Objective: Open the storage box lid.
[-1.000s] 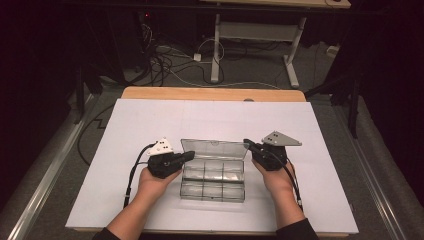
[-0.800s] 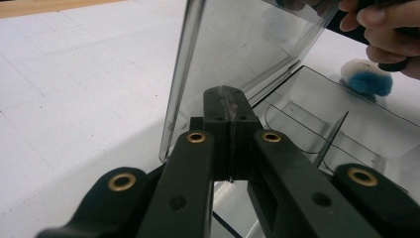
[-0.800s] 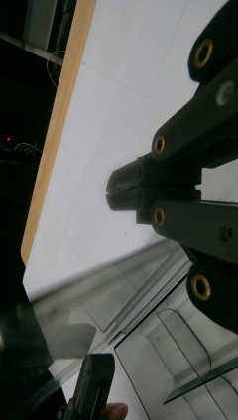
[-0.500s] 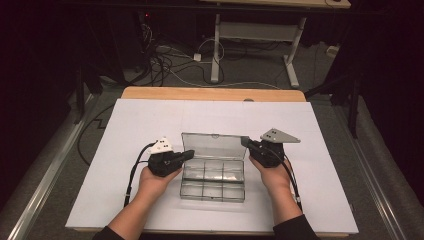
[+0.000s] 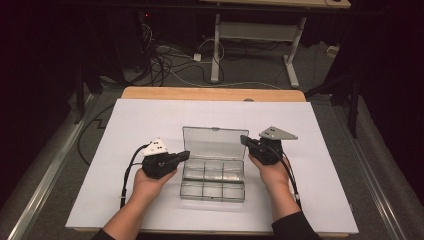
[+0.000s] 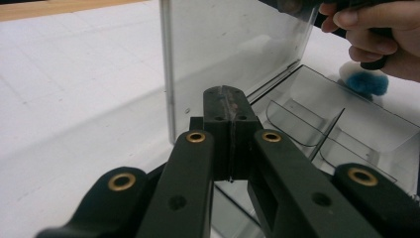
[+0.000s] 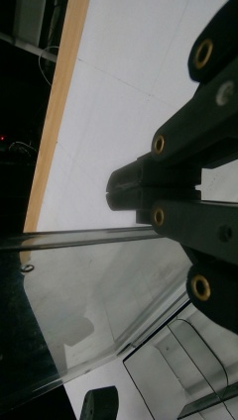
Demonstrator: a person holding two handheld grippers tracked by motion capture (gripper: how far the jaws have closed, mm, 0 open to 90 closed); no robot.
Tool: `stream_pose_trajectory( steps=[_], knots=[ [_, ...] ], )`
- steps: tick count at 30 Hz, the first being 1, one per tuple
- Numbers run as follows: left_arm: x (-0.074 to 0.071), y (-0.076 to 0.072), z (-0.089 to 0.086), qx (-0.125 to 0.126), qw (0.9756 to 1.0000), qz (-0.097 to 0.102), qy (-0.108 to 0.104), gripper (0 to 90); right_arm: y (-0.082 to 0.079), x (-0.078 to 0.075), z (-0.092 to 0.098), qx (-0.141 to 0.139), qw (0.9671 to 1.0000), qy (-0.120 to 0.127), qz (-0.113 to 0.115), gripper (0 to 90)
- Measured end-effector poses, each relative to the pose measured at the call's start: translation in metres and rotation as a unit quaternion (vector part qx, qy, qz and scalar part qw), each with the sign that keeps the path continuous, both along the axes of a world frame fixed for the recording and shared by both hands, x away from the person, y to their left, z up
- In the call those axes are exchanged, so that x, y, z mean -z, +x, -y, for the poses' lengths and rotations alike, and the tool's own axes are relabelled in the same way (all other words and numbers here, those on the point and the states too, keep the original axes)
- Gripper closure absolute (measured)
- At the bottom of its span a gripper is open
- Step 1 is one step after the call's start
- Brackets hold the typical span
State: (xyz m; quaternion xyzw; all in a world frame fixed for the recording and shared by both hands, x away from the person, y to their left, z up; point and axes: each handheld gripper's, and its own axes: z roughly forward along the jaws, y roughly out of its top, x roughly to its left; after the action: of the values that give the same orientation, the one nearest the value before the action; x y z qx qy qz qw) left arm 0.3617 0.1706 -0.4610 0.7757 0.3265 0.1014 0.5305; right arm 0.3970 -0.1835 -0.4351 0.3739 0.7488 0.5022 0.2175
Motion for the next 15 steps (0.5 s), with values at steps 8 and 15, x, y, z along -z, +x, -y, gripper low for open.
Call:
stream_pose_trajectory(
  steps=[8,15],
  knots=[
    [-0.004,0.008,-0.018,-0.046,0.9988,0.000,-0.014,87.7,0.003,0.002,0.000,0.004,1.0000,0.009,-0.002,90.0],
    [0.000,0.035,-0.011,-0.063,0.9978,-0.016,-0.010,87.7,0.005,0.004,0.000,0.006,0.9999,0.008,-0.006,90.0]
  ],
)
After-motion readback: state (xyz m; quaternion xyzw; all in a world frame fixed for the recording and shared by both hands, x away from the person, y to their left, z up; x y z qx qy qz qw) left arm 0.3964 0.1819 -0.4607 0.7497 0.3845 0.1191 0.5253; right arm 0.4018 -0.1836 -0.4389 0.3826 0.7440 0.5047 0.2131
